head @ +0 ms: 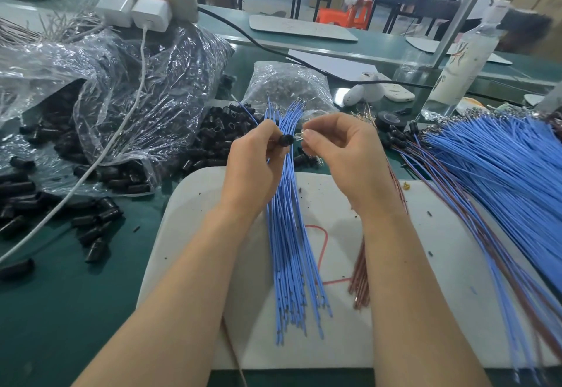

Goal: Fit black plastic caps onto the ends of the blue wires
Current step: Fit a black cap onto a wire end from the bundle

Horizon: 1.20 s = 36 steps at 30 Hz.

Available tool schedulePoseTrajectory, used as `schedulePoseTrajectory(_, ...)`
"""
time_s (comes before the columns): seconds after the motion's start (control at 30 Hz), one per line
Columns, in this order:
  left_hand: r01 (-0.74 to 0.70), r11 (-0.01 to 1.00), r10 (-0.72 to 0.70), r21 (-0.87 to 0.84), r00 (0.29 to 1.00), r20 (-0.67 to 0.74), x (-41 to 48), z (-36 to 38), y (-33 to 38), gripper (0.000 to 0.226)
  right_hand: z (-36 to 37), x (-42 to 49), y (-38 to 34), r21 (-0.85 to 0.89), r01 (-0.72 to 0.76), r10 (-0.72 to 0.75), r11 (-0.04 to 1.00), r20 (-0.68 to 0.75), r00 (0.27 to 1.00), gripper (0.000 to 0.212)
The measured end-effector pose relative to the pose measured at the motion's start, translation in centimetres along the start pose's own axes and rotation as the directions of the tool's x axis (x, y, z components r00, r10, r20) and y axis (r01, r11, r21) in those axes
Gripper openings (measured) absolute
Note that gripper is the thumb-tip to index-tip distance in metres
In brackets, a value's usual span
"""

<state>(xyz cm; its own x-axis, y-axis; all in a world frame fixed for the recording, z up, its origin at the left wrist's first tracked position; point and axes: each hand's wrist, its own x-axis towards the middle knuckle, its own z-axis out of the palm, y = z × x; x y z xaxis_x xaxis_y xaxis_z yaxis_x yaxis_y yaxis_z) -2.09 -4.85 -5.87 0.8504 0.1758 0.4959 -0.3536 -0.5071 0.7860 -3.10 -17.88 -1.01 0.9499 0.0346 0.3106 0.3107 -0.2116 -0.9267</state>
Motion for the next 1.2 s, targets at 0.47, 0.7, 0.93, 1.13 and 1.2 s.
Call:
schedulePoseTrajectory(0.47,0.012,0.999,-0.012,0.033,1.0,0.023,0.1,-0.2,0.3,0.009,0.1,-0.4,-0.4,-0.265,0.131,-0.127,0.955,0.032,0.991,0.006)
schedulePoseTrajectory(0.7,0.006,0.989,-0.012,0.146,0.999,0.042,0.0,-0.5,0.4,0.01,0.7,-0.4,0.0,-0.431,0.163,-0.177,0.888,0.008,0.984,0.007)
schedulePoseTrajectory(0.93,-0.016,0.972,-0.007,0.236,0.995,0.098,-0.1,-0.7,0.6,0.002,0.6,0.0,0.8,-0.446,0.117,-0.149,0.887,-0.037,0.988,0.007)
schedulePoseTrajectory(1.13,-0.037,0.995,0.013,0.097,0.972,0.235,-0.1,-1.1,0.9,0.01,-1.1,0.4,1.6,-0.25,-0.033,0.033,0.968,-0.007,0.999,0.009)
schedulePoseTrajectory(1.2,-0.041,0.996,0.022,0.081,0.974,0.227,-0.1,-1.1,1.0,0.009,-1.2,0.4,1.8,-0.16,-0.057,0.061,0.985,0.021,0.998,0.01)
